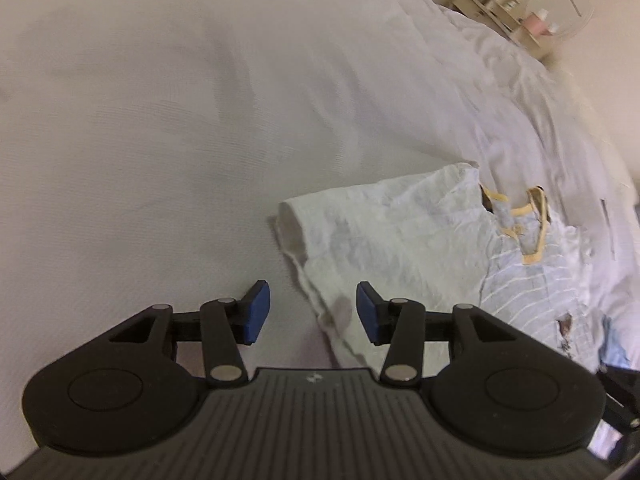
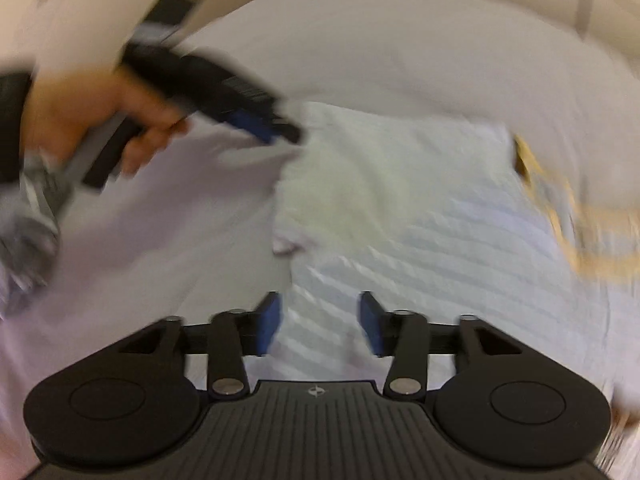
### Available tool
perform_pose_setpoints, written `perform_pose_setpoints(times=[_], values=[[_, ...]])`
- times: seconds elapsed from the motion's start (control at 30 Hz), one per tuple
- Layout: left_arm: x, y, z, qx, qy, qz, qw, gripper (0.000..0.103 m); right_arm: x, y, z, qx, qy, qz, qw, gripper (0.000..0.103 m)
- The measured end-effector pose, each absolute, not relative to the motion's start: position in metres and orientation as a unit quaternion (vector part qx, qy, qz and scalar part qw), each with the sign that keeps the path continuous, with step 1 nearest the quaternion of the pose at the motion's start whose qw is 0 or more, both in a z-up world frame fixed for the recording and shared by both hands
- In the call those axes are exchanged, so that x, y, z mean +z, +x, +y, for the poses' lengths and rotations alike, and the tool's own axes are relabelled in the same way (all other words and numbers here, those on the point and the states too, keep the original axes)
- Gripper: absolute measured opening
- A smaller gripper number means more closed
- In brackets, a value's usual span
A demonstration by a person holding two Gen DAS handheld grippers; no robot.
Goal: Fold clothes
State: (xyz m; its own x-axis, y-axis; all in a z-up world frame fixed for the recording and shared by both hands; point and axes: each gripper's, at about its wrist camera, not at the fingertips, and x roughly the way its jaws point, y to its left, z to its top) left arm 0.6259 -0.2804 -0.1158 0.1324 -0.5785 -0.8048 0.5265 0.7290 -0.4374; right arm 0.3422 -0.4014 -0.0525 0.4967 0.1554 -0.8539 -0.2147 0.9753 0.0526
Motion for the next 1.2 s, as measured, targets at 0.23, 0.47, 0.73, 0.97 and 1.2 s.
perform_pose_setpoints(times=[0.23,0.47,0.73,0.97,1.2], values=[[-0.092,0.640,-0.260,-0.377,-0.109,0.504,0.769,0.009,-0.100,0.374,-0.336,0.126,-0.310,0.463,0.821,0.058],[-0.086,0.630,-0.236,-0.375,-0.083,0.504,0.774,0.011,-0.101,0.374,-0.312,0.146,-0.324,0.406,0.842,0.039],[-0.123,0.612,-0.230,-0.364,-0.083,0.561,0.739,0.016,-0.095,0.357,-0.313,0.164,-0.282,0.423,0.846,0.049],[-0.138,0.624,-0.257,-0.376,-0.122,0.563,0.725,0.016,-0.101,0.366,-0.309,0.152,-0.256,0.431,0.852,0.049],[-0.098,0.635,-0.261,-0.377,-0.118,0.504,0.768,0.000,-0.108,0.382,-0.318,0.145,-0.248,0.446,0.848,0.006]])
